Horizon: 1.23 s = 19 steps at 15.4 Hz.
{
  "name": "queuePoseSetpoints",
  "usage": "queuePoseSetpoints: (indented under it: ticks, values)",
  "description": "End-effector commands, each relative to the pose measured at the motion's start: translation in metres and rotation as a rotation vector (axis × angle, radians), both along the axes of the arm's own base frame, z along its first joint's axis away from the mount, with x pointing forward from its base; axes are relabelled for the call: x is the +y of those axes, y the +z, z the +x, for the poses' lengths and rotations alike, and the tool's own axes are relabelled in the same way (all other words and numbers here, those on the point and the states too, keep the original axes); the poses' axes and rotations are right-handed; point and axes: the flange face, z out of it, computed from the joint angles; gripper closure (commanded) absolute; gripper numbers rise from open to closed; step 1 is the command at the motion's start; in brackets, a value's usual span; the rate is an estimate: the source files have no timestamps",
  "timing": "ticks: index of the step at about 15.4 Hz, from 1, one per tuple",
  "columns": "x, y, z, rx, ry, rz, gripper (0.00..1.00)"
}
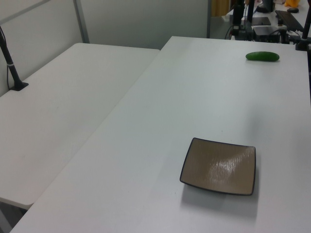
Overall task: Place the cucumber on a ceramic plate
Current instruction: 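Move the open gripper over the green cucumber, then lower the gripper and close it around the cucumber's middle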
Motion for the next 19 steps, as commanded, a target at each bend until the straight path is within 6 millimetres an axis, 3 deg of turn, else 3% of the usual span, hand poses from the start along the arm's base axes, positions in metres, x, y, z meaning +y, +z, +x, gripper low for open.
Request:
queuePoseSetpoints:
  ticks: [1, 5, 7, 11, 15, 19]
  values:
    - [-0.072, -0.006, -0.006, -0.004, 0.065, 0.000, 0.00]
    - [-0.145, -0.029, -0.003, -0.010, 0.033, -0.037, 0.00]
    - [-0.195, -0.051, -0.003, -0.014, 0.006, -0.053, 0.00]
    - [-0.267, -0.098, 0.003, -0.050, -0.066, -0.096, 0.00]
    - [-0.311, -0.153, 0.004, -0.045, -0.097, -0.165, 0.00]
    - [-0.354, -0.190, -0.004, -0.028, -0.115, -0.239, 0.00]
